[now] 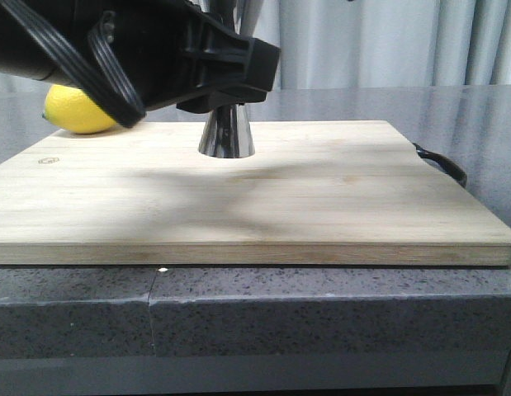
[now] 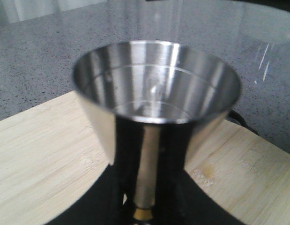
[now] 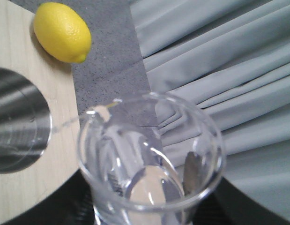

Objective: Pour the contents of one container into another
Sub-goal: 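Tilt the beaker with the right gripper, pouring liquid into the jigger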

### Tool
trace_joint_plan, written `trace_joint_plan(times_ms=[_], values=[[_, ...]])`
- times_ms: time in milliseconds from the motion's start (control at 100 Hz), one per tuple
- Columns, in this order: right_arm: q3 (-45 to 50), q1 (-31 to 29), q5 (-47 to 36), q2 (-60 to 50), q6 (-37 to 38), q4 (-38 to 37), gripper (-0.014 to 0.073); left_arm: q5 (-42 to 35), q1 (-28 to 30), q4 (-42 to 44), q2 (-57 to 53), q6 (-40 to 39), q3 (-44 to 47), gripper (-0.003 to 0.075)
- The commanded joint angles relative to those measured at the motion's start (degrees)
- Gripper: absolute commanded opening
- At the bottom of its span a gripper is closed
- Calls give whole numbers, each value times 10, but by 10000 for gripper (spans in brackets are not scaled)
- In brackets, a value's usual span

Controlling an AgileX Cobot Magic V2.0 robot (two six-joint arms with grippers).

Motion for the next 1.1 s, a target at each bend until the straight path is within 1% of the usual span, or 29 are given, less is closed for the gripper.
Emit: trace_joint_plan(times_ms=[0,150,390,700,1090], values=[[-22,0,-25,-19,-4,-18,66,-53,0,0,-16,-3,-16,-19],[-22,0,-25,-19,-4,-27,66,-53,0,0,-16,-3,-16,-19],[-22,0,-20,-19,-4,-69,66,-53,0,0,-16,-3,-16,-19],[-22,0,-18,-19,-4,-101,66,-50,0,2,-16,-3,-16,-19],[-22,0,-17,-19,-4,-172,66,-50,0,3,-16,-3,-16,-19]])
